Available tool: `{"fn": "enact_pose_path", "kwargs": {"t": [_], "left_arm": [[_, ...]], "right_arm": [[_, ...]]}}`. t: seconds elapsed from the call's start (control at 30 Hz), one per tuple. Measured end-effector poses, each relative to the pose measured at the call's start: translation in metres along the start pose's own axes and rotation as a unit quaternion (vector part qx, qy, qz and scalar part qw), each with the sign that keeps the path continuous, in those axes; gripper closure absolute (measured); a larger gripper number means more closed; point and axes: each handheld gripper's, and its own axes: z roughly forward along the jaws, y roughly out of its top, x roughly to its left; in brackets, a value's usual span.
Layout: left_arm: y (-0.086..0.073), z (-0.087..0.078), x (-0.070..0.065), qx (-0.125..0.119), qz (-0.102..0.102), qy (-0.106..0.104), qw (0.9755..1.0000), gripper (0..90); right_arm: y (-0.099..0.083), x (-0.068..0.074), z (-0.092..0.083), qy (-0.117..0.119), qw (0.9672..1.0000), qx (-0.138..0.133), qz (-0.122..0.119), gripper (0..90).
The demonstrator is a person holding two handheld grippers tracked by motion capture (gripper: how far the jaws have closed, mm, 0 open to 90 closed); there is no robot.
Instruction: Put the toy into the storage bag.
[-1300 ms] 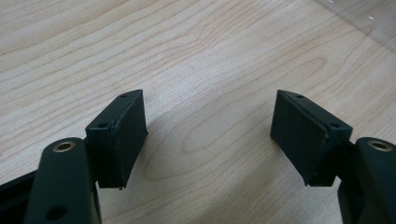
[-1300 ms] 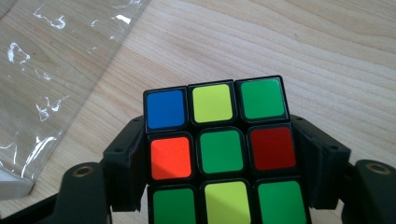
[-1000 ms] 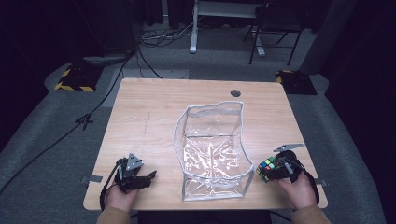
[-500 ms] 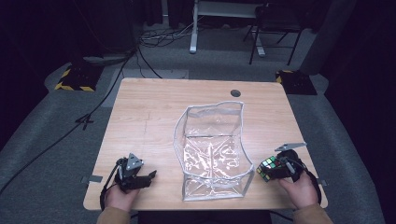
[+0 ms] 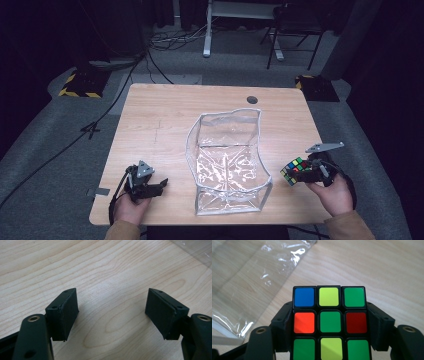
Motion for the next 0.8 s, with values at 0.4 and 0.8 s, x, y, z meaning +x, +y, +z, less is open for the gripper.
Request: {"fn": "enact_pose_path", "kwargs": {"t": [0.4,0.8], "left_arm": [[-0.001,-0.001,-0.001,-0.001,-0.001,0.005,1.0000,26.6],[-0.002,-0.001,-0.001,-0.001,-0.001,0.005,1.0000,26.5]], "right_arm": [[0.040,-0.006,-0.025,0.029,0.9982,-0.042,-0.030,34.0],[0.061,-0.017,-0.047,0.052,0.9960,-0.048,-0.054,34.0]]}}
